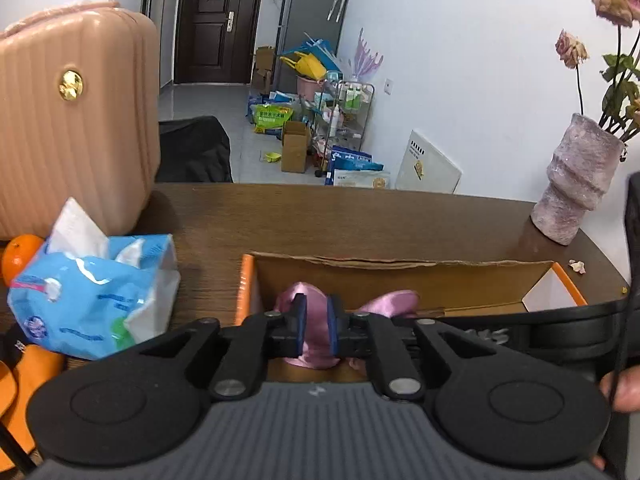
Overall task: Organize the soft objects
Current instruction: 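Carry the scrunchie with the left gripper into the box and release, then withdraw the left gripper from the box back toward the table, then grasp the terracotta sponge with the left gripper, then carry the sponge with the left gripper into the box and release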
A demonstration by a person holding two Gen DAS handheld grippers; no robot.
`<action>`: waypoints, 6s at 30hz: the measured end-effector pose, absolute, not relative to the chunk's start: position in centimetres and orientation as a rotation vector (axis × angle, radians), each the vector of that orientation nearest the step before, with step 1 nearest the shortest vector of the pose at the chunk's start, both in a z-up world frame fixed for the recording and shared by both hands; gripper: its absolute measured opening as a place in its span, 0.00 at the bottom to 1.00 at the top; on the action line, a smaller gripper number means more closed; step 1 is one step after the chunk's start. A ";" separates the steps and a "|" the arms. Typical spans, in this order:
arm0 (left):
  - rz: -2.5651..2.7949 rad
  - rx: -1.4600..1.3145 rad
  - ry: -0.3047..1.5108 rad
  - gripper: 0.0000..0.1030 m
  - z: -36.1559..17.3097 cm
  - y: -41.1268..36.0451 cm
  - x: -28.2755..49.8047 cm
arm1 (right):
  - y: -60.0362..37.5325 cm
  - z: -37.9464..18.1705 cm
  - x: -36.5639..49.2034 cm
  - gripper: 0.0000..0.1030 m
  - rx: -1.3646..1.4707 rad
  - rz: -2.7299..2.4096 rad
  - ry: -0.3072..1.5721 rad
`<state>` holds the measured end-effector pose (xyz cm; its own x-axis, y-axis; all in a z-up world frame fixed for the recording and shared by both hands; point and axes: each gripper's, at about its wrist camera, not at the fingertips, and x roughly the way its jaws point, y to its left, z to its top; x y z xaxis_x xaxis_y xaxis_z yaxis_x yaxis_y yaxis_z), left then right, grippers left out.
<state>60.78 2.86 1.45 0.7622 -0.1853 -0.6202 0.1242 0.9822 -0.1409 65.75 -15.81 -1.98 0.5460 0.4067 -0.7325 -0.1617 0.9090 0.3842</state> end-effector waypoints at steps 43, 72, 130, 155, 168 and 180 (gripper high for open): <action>-0.046 0.074 0.074 1.00 9.3 5.8 10.6 | -26.3 7.8 11.3 1.00 0.091 0.217 0.058; -0.037 0.036 0.341 1.00 -1.3 4.2 16.6 | -19.2 -3.3 14.4 0.87 -0.029 0.273 0.312; -0.439 -0.257 0.721 0.31 -4.6 -0.4 23.1 | -24.9 -6.5 20.2 0.29 0.387 0.349 0.625; -0.424 -0.248 0.589 0.24 7.5 -1.8 44.7 | -26.0 5.9 42.1 0.25 0.296 0.409 0.517; -0.372 -0.296 0.896 0.24 -1.1 -10.0 65.4 | -27.8 0.3 62.5 0.27 0.058 0.102 0.734; -0.267 -0.077 0.683 0.43 5.9 -5.9 59.5 | -28.5 5.9 58.1 0.48 -0.032 0.091 0.599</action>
